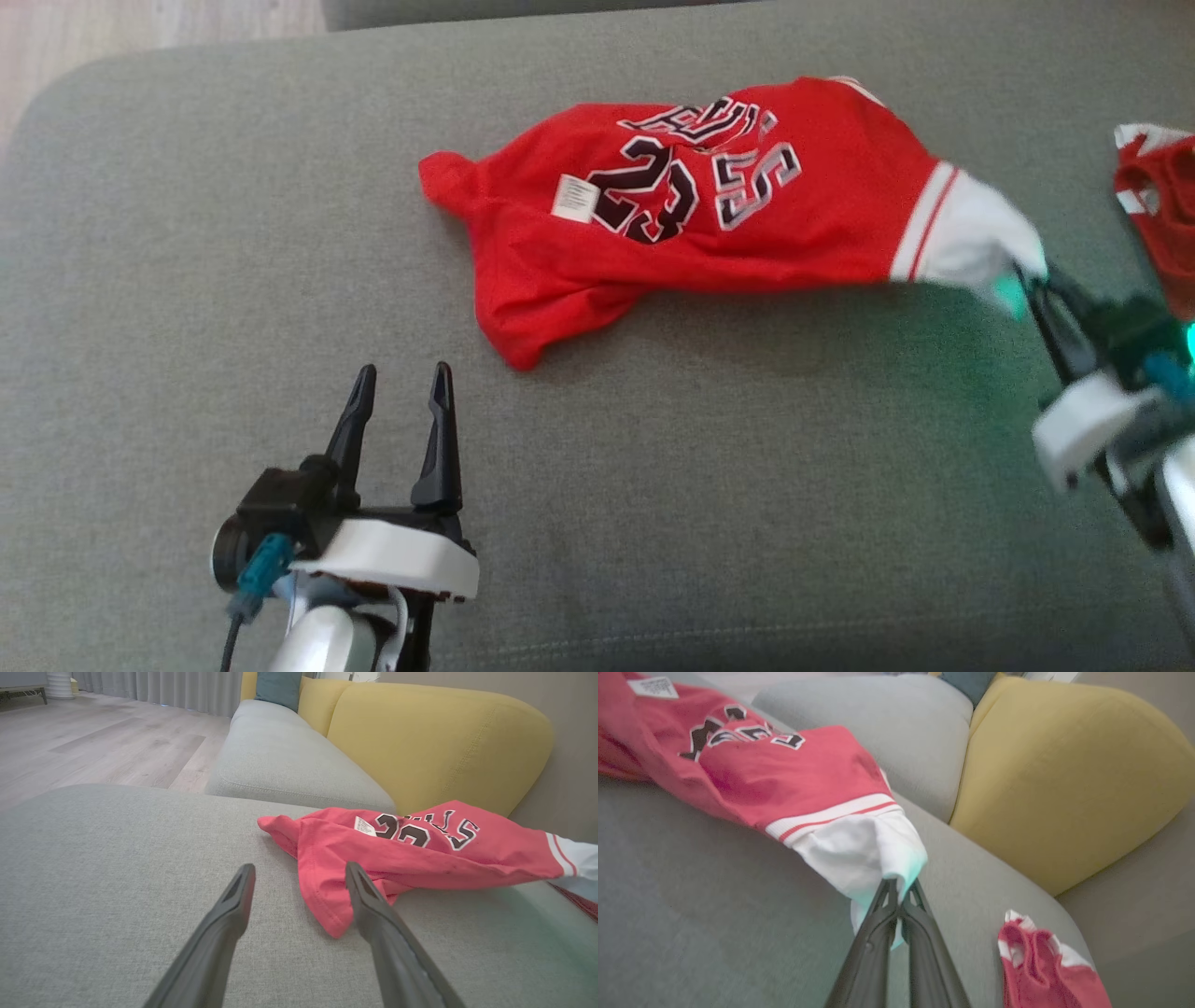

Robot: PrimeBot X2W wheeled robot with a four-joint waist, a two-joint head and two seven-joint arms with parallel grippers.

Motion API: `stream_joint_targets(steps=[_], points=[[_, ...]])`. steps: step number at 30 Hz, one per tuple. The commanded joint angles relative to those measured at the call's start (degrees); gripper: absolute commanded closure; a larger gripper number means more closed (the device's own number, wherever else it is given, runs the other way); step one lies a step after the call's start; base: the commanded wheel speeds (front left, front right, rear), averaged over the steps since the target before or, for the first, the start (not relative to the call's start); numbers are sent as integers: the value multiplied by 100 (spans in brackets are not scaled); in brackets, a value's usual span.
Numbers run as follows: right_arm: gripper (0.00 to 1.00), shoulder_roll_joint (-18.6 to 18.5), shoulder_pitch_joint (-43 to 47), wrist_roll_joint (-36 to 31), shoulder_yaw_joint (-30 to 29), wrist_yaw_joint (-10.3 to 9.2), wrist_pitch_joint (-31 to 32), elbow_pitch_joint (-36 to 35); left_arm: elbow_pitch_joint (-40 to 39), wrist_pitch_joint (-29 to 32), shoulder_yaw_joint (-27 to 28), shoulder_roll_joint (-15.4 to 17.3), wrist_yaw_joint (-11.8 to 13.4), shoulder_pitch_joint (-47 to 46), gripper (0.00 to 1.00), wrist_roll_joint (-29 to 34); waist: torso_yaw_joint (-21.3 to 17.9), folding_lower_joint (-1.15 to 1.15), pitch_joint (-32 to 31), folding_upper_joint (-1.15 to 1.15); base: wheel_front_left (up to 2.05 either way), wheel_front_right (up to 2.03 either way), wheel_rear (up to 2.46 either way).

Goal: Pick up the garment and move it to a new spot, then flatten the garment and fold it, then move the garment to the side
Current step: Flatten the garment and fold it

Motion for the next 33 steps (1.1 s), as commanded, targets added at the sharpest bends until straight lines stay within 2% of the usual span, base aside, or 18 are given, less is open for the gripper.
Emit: stream_joint_targets(steps=[1,5,9,12,13,14,15,23,33], points=[[100,-206,230,-37,23,-5,102,-317,-173,-71,167,-12,-1,-88,0,18,-39,0,65,0,0,0,0],[100,-109,736,-86,-136,-5,237,-545,-178,-71,234,-12,-27,-126,0,53,-67,0,138,0,0,0,0],[99,239,1064,-178,-182,-5,173,-406,-170,-71,282,-12,-44,-165,0,80,-86,0,186,0,0,0,0],[45,469,1146,-192,-153,-5,42,-159,-157,-71,312,-12,-57,-189,0,99,-104,0,195,0,0,0,0],[21,532,1159,-199,-148,-5,23,-98,-152,-71,321,-12,-60,-192,0,103,-112,0,192,0,0,0,0],[5,582,1174,-211,-155,-5,-4,-48,-147,-71,330,-12,-62,-193,0,106,-120,0,186,0,0,0,0],[0,620,1190,-223,-166,-5,-29,-7,-141,-71,339,-12,-64,-193,0,107,-128,0,176,0,0,0,0],[0,672,1321,-183,-385,-5,-122,-60,-161,-71,416,-12,-54,-155,0,102,-233,0,60,0,0,0,0],[0,852,1271,171,-567,-5,-39,-1030,-149,-71,405,-12,-76,-160,0,63,-190,0,-73,0,0,0,0]])
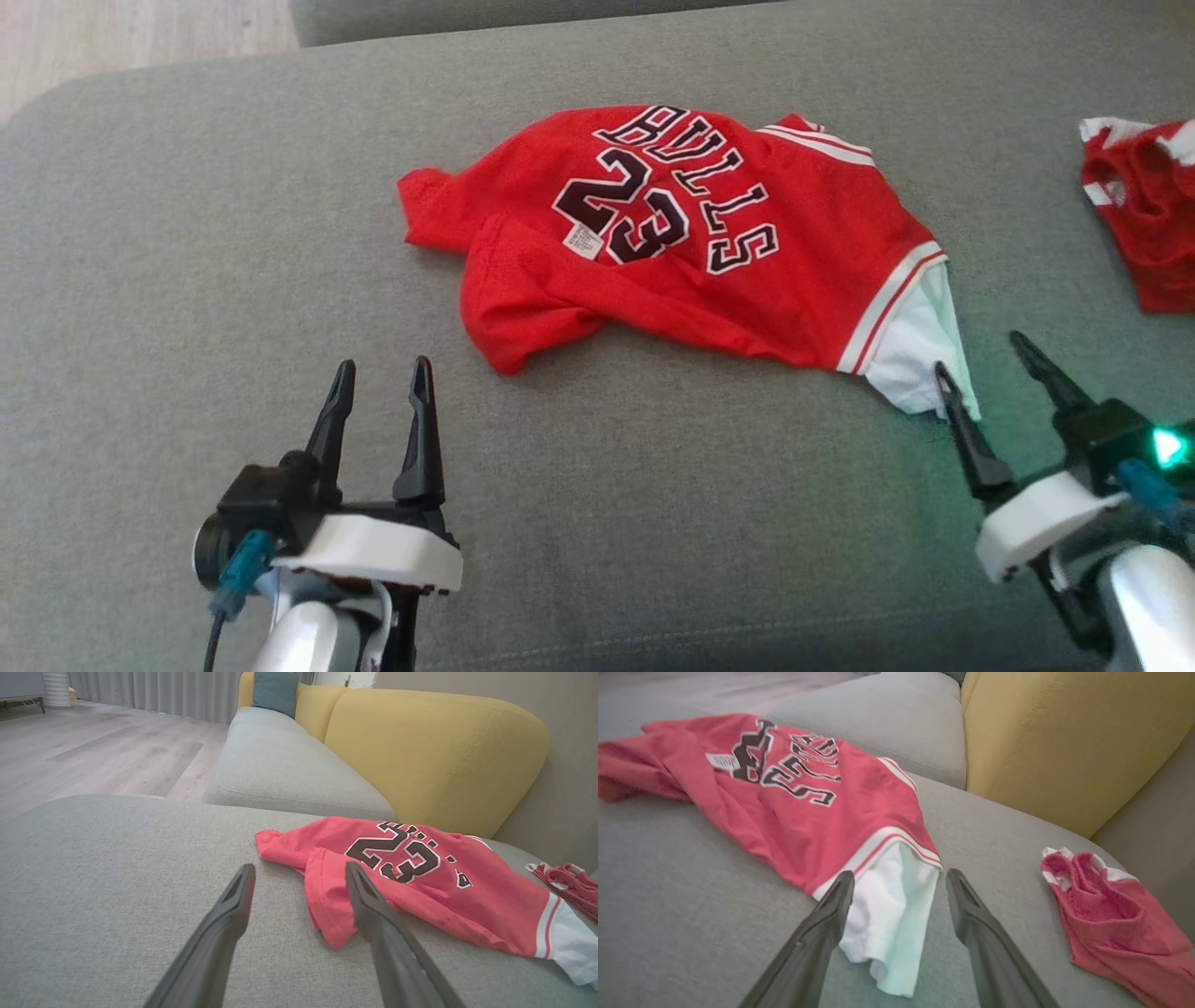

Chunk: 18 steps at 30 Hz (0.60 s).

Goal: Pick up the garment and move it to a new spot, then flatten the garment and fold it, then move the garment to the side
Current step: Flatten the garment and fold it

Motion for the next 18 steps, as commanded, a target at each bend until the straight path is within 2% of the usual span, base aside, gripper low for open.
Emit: stream_joint_targets(steps=[1,5,9,18], points=[[0,-4,-168,119,126,-5,2,-267,-163,-71,180,-12,-24,-157,0,11,61,0,-11,0,0,0,0],[0,104,-449,315,397,-5,103,-307,-175,-71,137,-12,-11,-189,0,12,270,0,10,0,0,0,0],[0,237,-947,603,757,-5,244,-42,-192,-71,93,-12,12,-221,0,-9,588,0,98,0,0,0,0],[0,395,-2372,1467,1577,-5,510,1485,-202,-71,-10,-12,54,-320,0,-82,1471,0,397,0,0,0,0]])
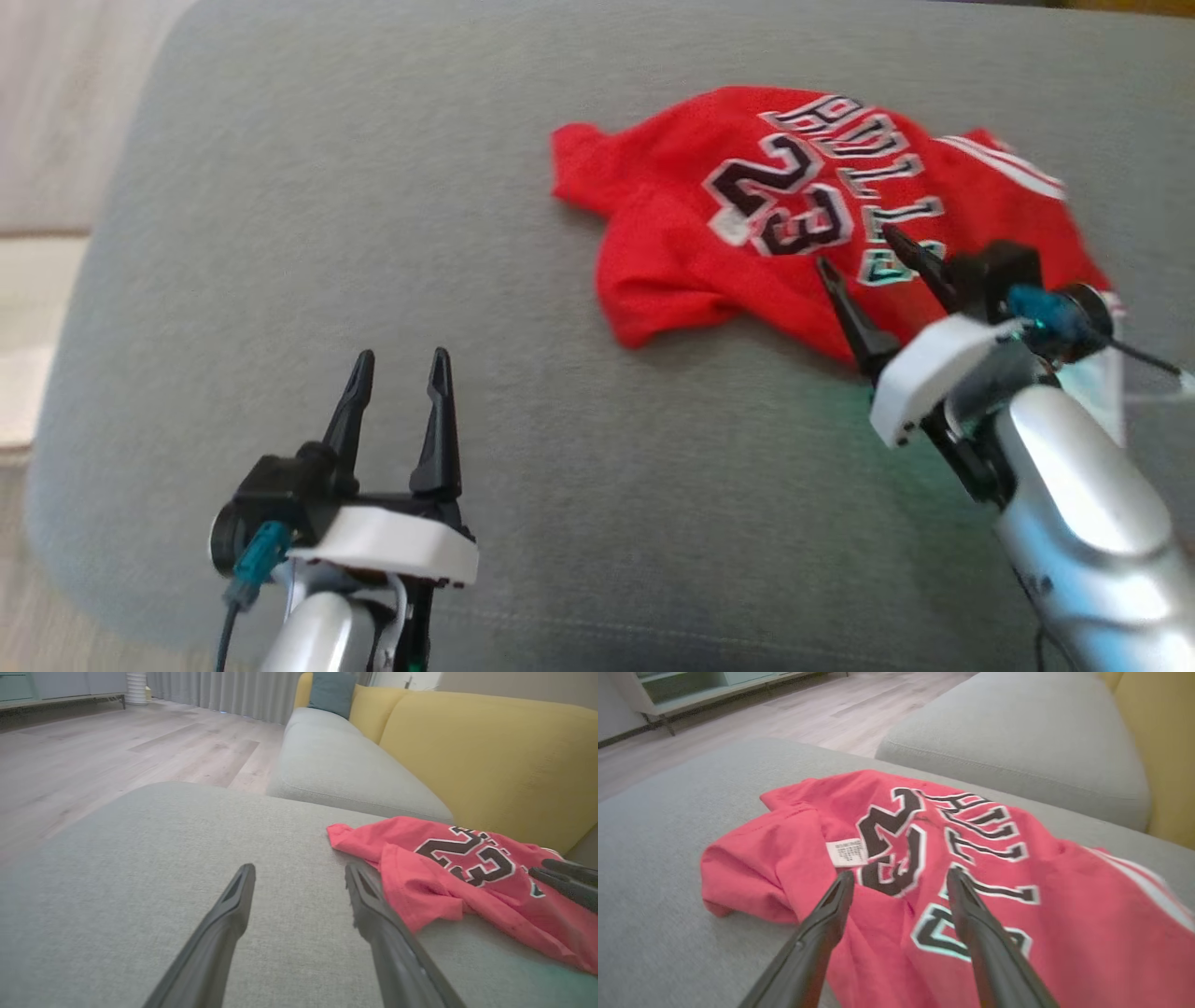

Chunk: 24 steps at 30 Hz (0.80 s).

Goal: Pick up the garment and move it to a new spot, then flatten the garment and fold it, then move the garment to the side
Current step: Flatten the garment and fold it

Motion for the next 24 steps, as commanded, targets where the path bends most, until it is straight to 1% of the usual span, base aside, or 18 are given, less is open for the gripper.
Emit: stream_joint_targets(steps=[1,6,8,9,12,13,20,21,22,23,24], points=[[0,68,-262,249,212,-5,44,46,-176,-71,164,-12,31,-238,0,-38,382,0,165,0,0,0,0],[0,68,-842,981,531,-5,112,664,-170,-71,83,-12,60,-243,0,-103,767,0,267,0,0,0,0],[0,10,-1055,1178,685,-5,152,874,-165,-71,32,-12,76,-248,0,-134,909,0,290,0,0,0,0],[0,10,-1055,1178,685,-5,152,874,-165,-71,32,-12,76,-248,0,-134,909,0,290,0,0,0,0],[0,-69,-1292,1504,960,-5,296,1156,-148,-71,-27,-12,102,-245,0,-179,1091,0,295,0,0,0,0],[0,-131,-1398,1755,1158,-5,439,1301,-138,-71,-57,-12,112,-239,0,-198,1189,0,289,0,0,0,0],[0,-370,-1661,2565,1717,-5,748,1563,-120,-71,-123,-12,146,-224,0,-237,1383,0,282,0,0,0,0],[25,-456,-1716,2735,1872,-5,746,1536,-123,-71,-124,-12,154,-214,0,-242,1401,0,277,0,0,0,0],[39,-502,-1736,2807,1954,-5,724,1499,-124,-71,-123,-12,157,-208,0,-243,1404,0,272,0,0,0,0],[51,-548,-1747,2877,2041,-5,695,1446,-126,-71,-120,-12,160,-201,0,-243,1404,0,267,0,0,0,0],[59,-592,-1750,2950,2128,-5,670,1387,-128,-71,-116,-12,163,-194,0,-242,1399,0,260,0,0,0,0]])
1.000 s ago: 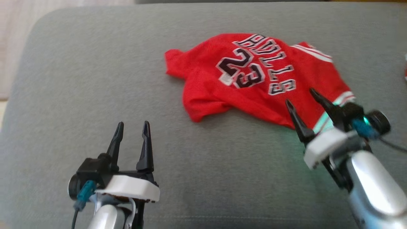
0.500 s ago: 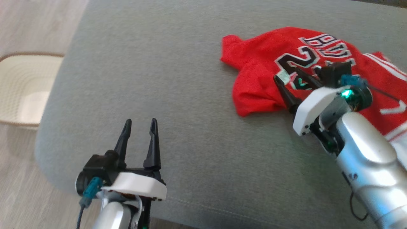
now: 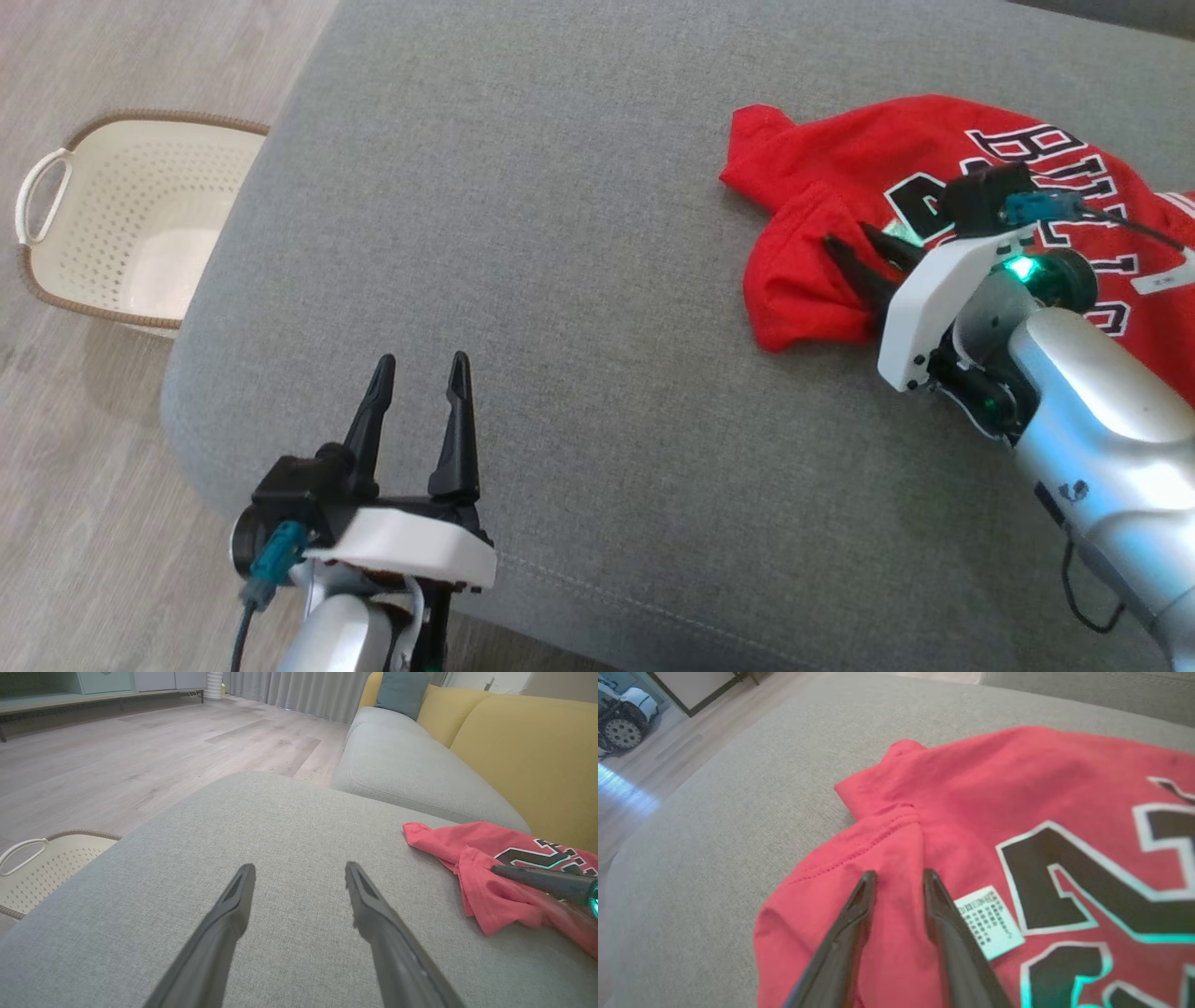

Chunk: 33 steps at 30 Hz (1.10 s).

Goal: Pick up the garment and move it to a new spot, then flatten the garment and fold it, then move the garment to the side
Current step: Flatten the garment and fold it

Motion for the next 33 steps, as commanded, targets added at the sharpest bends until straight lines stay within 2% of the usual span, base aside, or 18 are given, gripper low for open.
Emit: stream_joint_targets(steps=[1,8,10,21,28,33], points=[[63,-32,-96,77,91,-5,-60,-199,-163,-71,151,-6,39,-131,0,-26,-13,0,-5,0,0,0,0],[85,-295,-172,482,607,-5,-163,-509,-192,-71,170,-6,51,-139,0,-16,-101,0,27,0,0,0,0],[100,-330,-232,464,692,-5,-278,-470,-196,-71,183,-6,49,-145,0,-10,-123,0,35,0,0,0,0],[100,-159,-525,504,1086,-5,-797,-81,-147,-71,209,-6,13,-213,0,21,-164,0,55,0,0,0,0],[100,-212,-408,539,1600,-5,-1139,-761,-144,-71,312,-6,27,-154,0,62,-280,0,-76,0,0,0,0],[100,-214,-33,622,2131,-5,-1232,-1526,-187,-71,404,-6,-3,-114,0,153,-522,0,-126,0,0,0,0]])
